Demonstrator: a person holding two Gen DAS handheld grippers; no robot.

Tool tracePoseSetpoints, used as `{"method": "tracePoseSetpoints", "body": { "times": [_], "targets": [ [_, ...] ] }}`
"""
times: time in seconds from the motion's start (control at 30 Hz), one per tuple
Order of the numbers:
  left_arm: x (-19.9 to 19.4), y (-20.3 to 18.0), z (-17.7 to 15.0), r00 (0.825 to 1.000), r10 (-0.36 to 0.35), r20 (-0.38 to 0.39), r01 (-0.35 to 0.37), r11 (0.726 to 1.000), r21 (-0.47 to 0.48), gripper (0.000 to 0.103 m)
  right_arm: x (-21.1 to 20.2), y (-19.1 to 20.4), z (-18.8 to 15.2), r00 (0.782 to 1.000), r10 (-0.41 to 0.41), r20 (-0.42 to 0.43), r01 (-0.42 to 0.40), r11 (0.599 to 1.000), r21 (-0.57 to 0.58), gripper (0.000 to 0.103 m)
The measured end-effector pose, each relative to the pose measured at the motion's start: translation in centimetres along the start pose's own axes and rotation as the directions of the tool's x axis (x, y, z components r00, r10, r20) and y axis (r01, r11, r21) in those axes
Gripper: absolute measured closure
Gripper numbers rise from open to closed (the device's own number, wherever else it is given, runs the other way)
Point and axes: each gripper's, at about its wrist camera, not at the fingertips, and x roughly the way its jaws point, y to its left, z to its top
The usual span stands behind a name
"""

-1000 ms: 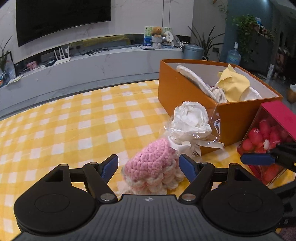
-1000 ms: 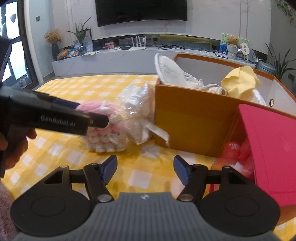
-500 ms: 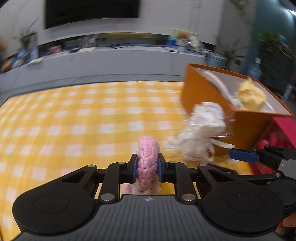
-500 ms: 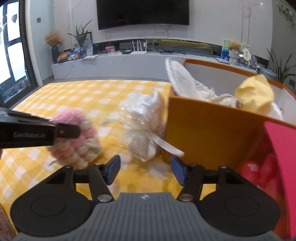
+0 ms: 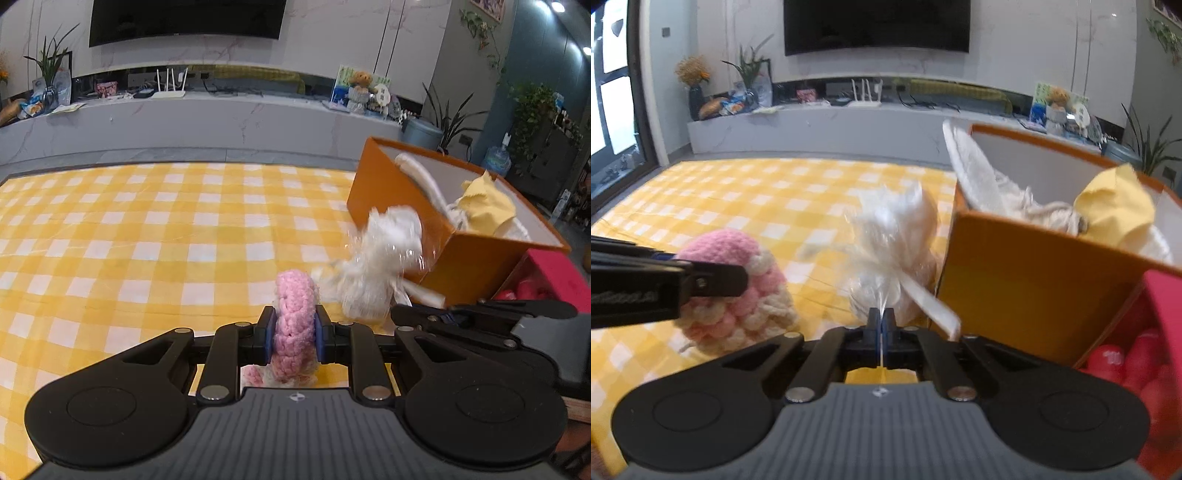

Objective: Organize soft objects
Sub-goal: 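Grasp the pink crocheted toy with the left tool while the right tool grasps the clear plastic bag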

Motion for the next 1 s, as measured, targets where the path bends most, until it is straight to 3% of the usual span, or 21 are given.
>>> {"method": "tracePoseSetpoints", "body": {
  "times": [0.3,0.47,0.63,0.7,0.73,0.77,0.83,1.0],
  "targets": [
    [-4.8,-2.6,-2.1,0.993,-0.117,-0.009,0.115,0.988,-0.104,0.08,-9.5,-0.3,-1.0,0.994,0.048,0.099,-0.048,0.999,-0.008,0.103],
    [-6.4,-4.2,-4.1,0.982,-0.175,-0.065,0.164,0.976,-0.145,0.08,-13.1,-0.3,-3.9,0.997,0.052,0.059,-0.051,0.998,-0.021,0.103],
    [-6.2,-5.2,-6.4,0.983,-0.159,-0.089,0.147,0.981,-0.128,0.08,-13.0,-1.4,-7.0,0.999,0.032,-0.007,-0.032,0.999,0.014,0.101],
    [-5.8,-5.3,-7.1,0.983,-0.151,-0.106,0.137,0.982,-0.129,0.08,-12.9,-2.1,-7.6,0.999,0.03,-0.009,-0.03,0.998,0.053,0.097],
    [-5.6,-5.5,-7.5,0.983,-0.142,-0.112,0.128,0.984,-0.127,0.08,-12.8,-2.5,-7.7,0.999,0.04,-0.008,-0.039,0.996,0.081,0.083],
    [-5.5,-5.5,-7.8,0.985,-0.138,-0.107,0.125,0.984,-0.123,0.08,-12.8,-2.7,-7.8,0.999,0.05,-0.006,-0.049,0.993,0.107,0.061],
    [-5.6,-5.8,-8.0,0.985,-0.137,-0.101,0.125,0.986,-0.113,0.08,-12.3,-3.2,-7.8,0.998,0.062,-0.013,-0.059,0.987,0.149,0.045],
    [-5.5,-6.1,-8.0,0.988,-0.105,-0.11,0.094,0.99,-0.105,0.08,-10.6,-4.0,-8.1,0.985,0.166,-0.046,-0.147,0.95,0.276,0.044]
  ]
}}
